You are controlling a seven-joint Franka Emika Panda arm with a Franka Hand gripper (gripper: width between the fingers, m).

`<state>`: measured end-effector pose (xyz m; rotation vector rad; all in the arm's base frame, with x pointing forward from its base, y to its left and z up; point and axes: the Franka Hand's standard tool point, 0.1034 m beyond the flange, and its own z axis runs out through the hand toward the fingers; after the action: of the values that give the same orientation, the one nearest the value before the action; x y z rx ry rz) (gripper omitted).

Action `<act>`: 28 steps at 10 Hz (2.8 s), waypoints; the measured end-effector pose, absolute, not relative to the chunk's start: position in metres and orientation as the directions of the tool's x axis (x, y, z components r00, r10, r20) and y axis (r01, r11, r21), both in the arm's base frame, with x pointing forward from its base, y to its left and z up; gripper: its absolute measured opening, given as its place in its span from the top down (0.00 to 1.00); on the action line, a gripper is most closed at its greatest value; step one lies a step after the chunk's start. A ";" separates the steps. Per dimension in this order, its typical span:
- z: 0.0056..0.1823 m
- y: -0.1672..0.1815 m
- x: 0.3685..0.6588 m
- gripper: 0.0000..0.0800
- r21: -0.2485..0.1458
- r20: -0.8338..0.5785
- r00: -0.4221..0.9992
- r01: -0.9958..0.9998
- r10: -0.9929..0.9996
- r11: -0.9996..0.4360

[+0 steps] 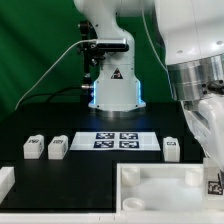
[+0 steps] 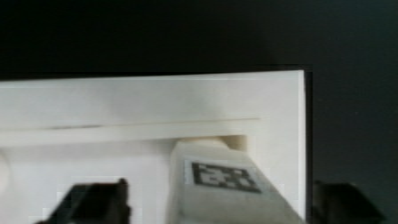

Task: Assemble one leg

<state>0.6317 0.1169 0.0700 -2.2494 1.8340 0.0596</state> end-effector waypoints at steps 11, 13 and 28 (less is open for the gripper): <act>0.069 0.116 0.637 0.56 -0.121 -0.004 0.935 -0.354 -0.356 -0.928; 0.068 0.114 0.637 0.63 -0.117 -0.026 0.852 -0.521 -0.522 -0.845; 0.070 0.116 0.632 0.19 -0.057 -0.138 0.354 -0.935 -0.925 -0.349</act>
Offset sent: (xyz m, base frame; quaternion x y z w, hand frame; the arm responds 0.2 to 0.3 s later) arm 0.0000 0.0000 0.0000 0.0000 0.0000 -0.2667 0.9638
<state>0.6321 0.1161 0.0696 -2.4786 1.7136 0.1231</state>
